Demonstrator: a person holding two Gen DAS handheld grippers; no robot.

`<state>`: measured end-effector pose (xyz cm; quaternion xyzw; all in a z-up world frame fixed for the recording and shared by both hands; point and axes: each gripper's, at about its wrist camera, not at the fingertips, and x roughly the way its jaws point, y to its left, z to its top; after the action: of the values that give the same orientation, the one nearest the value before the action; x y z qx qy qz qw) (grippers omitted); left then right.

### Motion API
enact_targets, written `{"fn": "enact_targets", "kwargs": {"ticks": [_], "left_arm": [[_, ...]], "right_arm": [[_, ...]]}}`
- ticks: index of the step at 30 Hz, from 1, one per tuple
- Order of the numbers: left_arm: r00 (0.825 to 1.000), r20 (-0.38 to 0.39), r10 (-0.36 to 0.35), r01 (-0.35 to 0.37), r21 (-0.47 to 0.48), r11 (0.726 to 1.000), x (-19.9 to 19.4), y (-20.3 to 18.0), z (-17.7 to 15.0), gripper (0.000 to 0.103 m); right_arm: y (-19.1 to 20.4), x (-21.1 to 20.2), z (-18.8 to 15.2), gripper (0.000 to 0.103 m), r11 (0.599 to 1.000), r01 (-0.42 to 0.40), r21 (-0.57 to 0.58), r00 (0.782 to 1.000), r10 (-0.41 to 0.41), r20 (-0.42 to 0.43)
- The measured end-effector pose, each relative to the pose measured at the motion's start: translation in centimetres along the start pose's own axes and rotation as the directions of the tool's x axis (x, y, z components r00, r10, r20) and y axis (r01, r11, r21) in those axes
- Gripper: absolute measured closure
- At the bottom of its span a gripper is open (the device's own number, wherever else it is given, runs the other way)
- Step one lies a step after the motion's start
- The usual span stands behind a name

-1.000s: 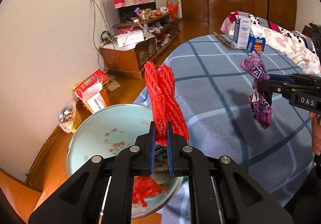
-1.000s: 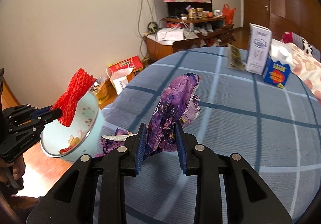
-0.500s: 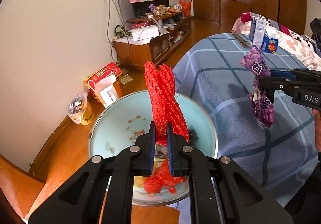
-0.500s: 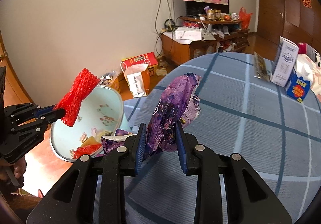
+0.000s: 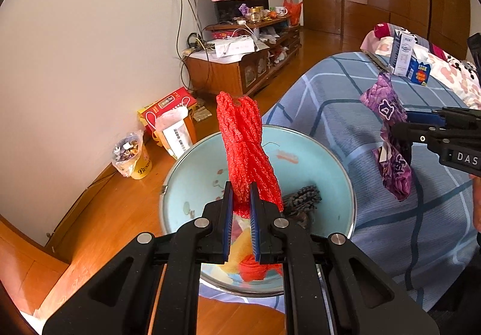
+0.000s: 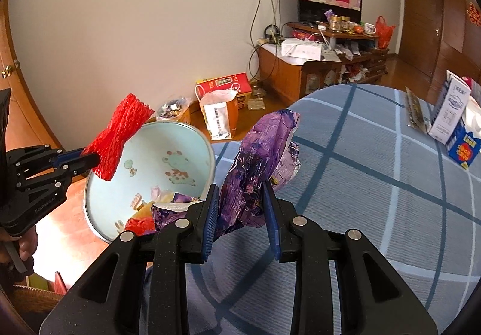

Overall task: Collect trash
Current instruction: 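Carry the purple wrapper and red mesh net in both grippers over the basin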

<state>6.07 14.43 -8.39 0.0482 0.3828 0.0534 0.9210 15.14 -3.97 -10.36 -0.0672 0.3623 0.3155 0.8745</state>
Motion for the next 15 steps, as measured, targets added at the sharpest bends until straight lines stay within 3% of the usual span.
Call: {"fn": "enact_targets", "kwargs": {"ticks": [15], "left_arm": [[0.999, -0.011, 0.03, -0.031, -0.041, 0.999, -0.1, 2.4, -0.7, 0.093]], "right_arm": [[2.0, 1.8, 1.2, 0.073, 0.998, -0.024, -0.049, 1.0, 0.023, -0.019]]}}
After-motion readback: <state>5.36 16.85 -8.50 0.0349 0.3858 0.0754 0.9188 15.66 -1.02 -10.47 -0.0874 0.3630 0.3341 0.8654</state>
